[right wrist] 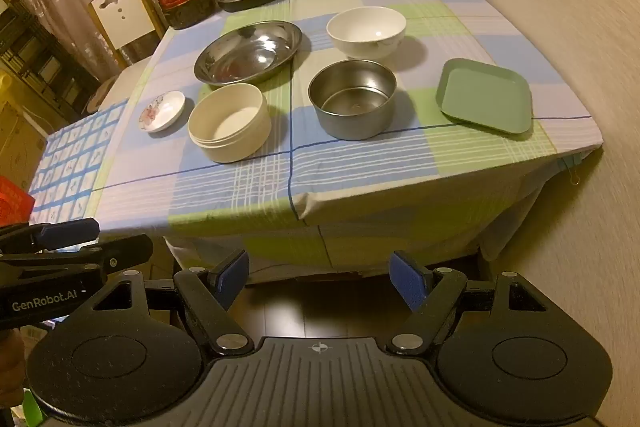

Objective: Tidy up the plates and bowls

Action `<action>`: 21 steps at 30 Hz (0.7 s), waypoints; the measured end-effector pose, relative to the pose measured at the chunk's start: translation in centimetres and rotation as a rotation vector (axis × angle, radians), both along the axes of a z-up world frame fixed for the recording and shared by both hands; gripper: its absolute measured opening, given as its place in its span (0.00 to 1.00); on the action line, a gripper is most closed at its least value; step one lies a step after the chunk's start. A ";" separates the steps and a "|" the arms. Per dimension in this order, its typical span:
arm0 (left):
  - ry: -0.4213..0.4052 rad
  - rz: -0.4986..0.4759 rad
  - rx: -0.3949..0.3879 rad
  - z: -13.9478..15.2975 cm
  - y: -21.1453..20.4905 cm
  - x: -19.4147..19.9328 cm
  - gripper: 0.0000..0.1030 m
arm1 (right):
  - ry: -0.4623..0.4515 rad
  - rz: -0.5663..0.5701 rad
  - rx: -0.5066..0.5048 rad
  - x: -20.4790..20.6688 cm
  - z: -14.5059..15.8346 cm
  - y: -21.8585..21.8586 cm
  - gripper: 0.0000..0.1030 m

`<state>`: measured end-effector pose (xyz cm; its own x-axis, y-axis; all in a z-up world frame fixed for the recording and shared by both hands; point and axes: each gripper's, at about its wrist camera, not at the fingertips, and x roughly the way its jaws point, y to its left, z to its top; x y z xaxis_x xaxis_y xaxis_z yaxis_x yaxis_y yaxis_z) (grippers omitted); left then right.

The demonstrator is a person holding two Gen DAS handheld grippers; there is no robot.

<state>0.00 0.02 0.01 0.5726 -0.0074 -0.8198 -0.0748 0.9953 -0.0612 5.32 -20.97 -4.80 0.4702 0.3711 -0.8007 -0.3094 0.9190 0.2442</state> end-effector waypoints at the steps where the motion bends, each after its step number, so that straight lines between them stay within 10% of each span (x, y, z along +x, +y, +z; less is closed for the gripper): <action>1: 0.000 -0.001 0.000 0.0 0.0 0.0 0.67 | 0.000 0.001 0.005 0.0 0.0 0.0 0.75; 21: 0.000 0.003 0.007 0.1 -0.1 -0.2 0.67 | -0.004 0.003 0.005 0.1 0.0 0.0 0.75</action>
<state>-0.22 -0.06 0.08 0.5729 0.0000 -0.8196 -0.0782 0.9954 -0.0547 5.38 -20.95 -4.77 0.4722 0.3765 -0.7970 -0.3130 0.9169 0.2476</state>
